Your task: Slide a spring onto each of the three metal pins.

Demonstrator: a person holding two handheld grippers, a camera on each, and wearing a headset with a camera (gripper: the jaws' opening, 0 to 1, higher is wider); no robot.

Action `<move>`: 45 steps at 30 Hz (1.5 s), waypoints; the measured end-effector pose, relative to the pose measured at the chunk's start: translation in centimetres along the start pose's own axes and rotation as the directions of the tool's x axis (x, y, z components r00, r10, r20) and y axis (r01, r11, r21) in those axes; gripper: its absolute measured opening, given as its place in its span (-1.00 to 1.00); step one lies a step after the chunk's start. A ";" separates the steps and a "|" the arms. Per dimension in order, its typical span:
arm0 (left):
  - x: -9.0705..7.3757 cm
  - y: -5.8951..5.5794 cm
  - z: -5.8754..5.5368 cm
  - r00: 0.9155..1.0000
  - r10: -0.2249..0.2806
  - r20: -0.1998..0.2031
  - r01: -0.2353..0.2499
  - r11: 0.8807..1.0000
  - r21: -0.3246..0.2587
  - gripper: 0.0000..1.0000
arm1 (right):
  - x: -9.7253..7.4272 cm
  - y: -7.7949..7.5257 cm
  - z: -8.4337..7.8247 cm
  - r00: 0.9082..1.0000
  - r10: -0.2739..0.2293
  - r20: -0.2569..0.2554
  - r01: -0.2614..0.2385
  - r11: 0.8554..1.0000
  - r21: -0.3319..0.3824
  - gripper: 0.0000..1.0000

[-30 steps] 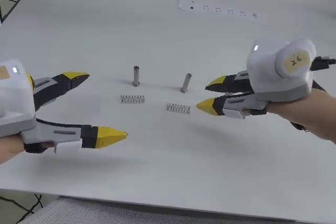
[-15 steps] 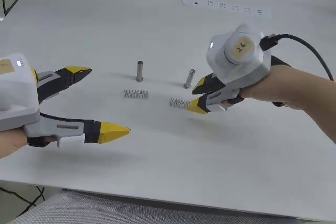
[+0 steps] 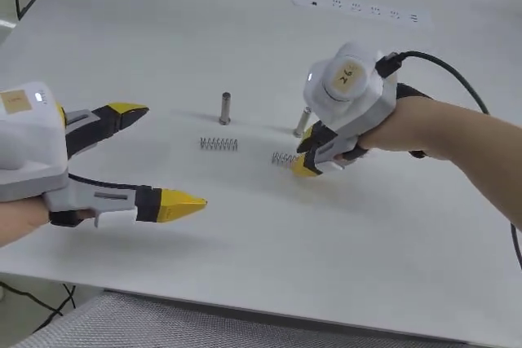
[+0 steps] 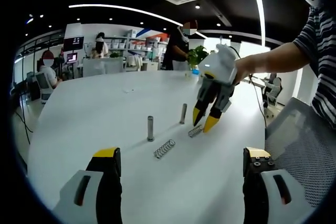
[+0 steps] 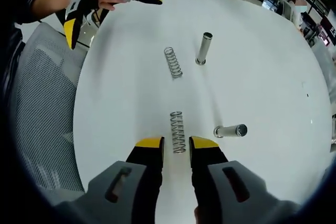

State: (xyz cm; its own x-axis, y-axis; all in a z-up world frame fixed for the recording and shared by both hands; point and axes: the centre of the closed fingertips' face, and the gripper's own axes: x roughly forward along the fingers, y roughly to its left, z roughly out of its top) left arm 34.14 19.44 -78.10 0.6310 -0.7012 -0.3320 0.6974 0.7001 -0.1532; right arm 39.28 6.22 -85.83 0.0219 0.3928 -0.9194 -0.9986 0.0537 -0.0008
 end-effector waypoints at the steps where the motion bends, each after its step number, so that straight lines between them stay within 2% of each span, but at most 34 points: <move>1: 0.0 0.0 0.0 1.000 0.000 0.001 0.000 1.000 0.000 0.92 | 0.0 0.0 0.0 1.000 0.001 -0.001 -0.001 1.000 -0.001 -0.58; 7: 0.1 -0.1 0.1 1.000 -0.007 0.000 0.007 1.000 0.003 0.92 | 0.4 0.3 -0.3 1.000 0.002 -0.022 -0.003 1.000 -0.027 -0.62; 10: 0.1 -0.1 0.2 1.000 -0.007 0.001 0.007 1.000 0.005 0.92 | 0.4 0.3 -0.1 1.000 0.000 -0.014 -0.001 1.000 -0.028 -0.69; 14: 0.0 0.0 0.4 1.000 -0.006 0.004 0.006 1.000 0.007 0.92 | 0.3 0.7 -0.1 1.000 -0.001 -0.009 0.000 0.998 -0.070 -0.74; 21: 0.1 -0.2 0.7 1.000 -0.013 0.005 0.013 1.000 0.017 0.92 | 0.3 0.6 -0.1 1.000 -0.005 0.022 0.005 0.999 -0.032 -0.75; 24: 0.4 -0.5 0.9 1.000 -0.022 0.003 0.022 0.999 0.025 0.91 | 0.3 0.7 -0.1 0.999 -0.023 0.021 0.024 0.999 -0.040 -0.75; 26: 0.5 -0.8 1.1 1.000 -0.030 0.002 0.030 0.999 0.030 0.91 | 0.1 0.8 -0.3 1.000 -0.019 0.014 0.020 0.998 -0.052 -0.75; 29: 0.7 -1.3 1.3 0.999 -0.043 0.002 0.043 0.998 0.037 0.89 | -0.7 1.0 -0.5 0.999 -0.024 0.026 0.025 0.998 -0.061 -0.75; 32: 1.3 -2.7 1.1 0.995 -0.093 -0.016 0.094 0.994 0.064 0.84 | -1.7 1.1 -0.8 0.999 -0.033 0.041 0.035 0.998 -0.056 -0.75; 37: 2.5 -4.0 1.5 0.991 -0.133 -0.013 0.133 0.989 0.070 0.80 | -3.3 1.8 -1.4 0.997 -0.049 0.064 0.052 0.997 -0.054 -0.75; 41: 3.9 -5.3 1.8 0.983 -0.184 0.006 0.183 0.981 0.058 0.76 | -4.0 2.2 -1.5 0.996 -0.056 0.068 0.061 0.996 -0.067 -0.75; 45: 5.2 -6.2 1.5 0.976 -0.219 -0.010 0.219 0.974 0.064 0.72 | -4.5 2.6 -1.3 0.995 -0.062 0.083 0.068 0.996 -0.064 -0.75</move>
State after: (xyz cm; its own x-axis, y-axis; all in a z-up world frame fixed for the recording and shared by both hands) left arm 33.62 11.24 -77.48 0.4597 -0.8361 -0.2992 0.8390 0.5194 -0.1623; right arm 36.56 3.42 -82.18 0.0879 0.4633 -0.8819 -0.9959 0.0210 -0.0883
